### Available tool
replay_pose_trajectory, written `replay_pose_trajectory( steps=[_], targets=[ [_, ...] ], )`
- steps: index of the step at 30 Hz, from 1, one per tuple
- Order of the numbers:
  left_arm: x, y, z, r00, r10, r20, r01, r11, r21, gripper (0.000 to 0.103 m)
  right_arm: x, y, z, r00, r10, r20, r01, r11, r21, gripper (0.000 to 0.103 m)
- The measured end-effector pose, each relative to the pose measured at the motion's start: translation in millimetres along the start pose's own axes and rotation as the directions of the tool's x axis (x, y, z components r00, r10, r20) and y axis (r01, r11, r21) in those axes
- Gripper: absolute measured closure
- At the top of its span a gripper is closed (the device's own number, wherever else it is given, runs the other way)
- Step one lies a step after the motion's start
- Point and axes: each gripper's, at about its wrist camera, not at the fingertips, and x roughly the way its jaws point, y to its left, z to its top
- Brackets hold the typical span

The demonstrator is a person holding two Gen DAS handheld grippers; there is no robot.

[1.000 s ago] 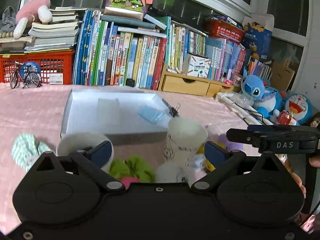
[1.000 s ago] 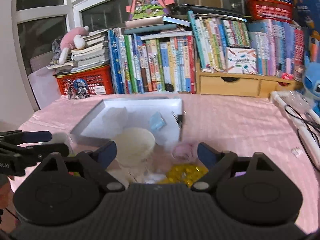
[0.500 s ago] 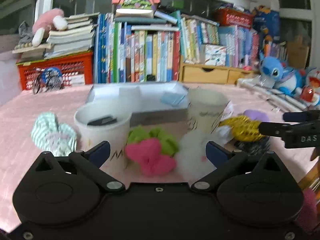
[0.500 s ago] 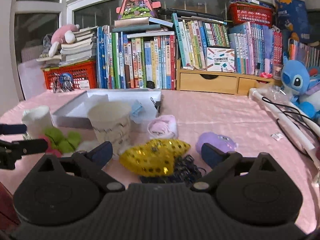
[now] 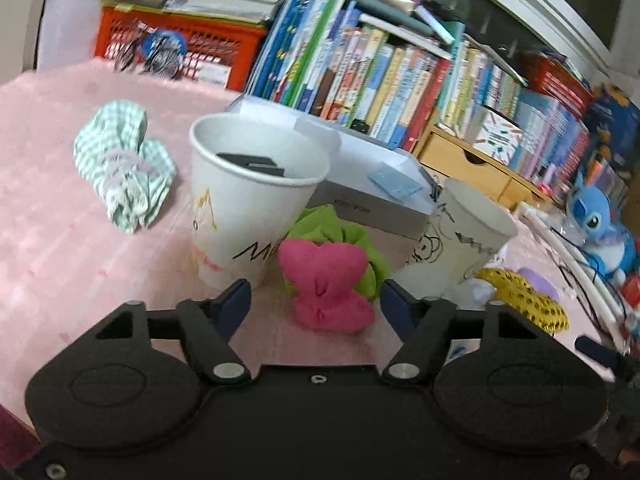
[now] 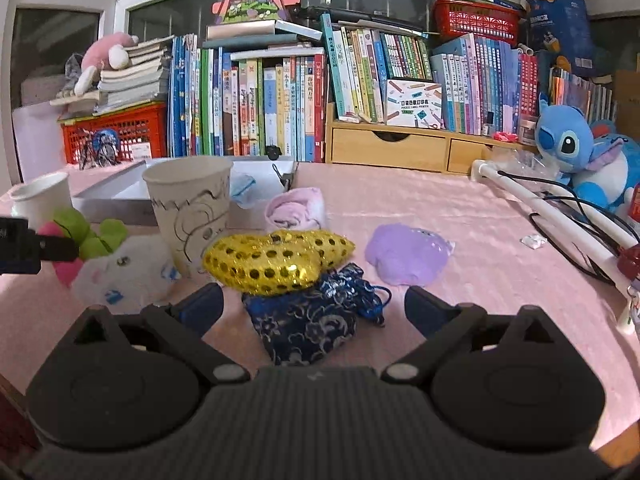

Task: Organize soft objects
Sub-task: 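Grasp the pink-and-green fabric bow with the left tool while the right tool approaches the gold sequin pouch, then grasp the gold sequin pouch with the right tool while the left tool lifts the bow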

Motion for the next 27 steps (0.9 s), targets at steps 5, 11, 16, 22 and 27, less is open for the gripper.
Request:
replay_pose_trajectory(
  steps=[5, 11, 16, 22, 27],
  targets=[
    [10, -1, 1, 1.000, 0.004, -0.007, -0.004, 1.000, -0.028, 0.052, 6, 4, -4, 1.000, 0.002, -0.015, -0.002, 0.999, -0.041, 0.002],
    [12, -11, 0, 1.000, 0.000, -0.005, 0.000, 1.000, 0.005, 0.066, 17, 6, -3, 0.999, 0.016, -0.039, -0.017, 0.999, -0.051, 0.004],
    [4, -17, -2, 1.000, -0.014, 0.005, 0.013, 0.998, 0.056, 0.068, 27, 9, 0, 0.998, 0.019, -0.061, -0.023, 0.998, -0.066, 0.010],
    [-12, -20, -1, 0.999, -0.029, 0.029, 0.026, 0.993, 0.117, 0.069, 26, 12, 4, 0.998, 0.019, -0.055, -0.023, 0.997, -0.074, 0.017],
    [-20, -24, 2, 0.998, -0.040, 0.052, 0.031, 0.987, 0.156, 0.069, 16, 13, 11, 0.999, 0.027, -0.020, -0.029, 0.996, -0.079, 0.016]
  ],
)
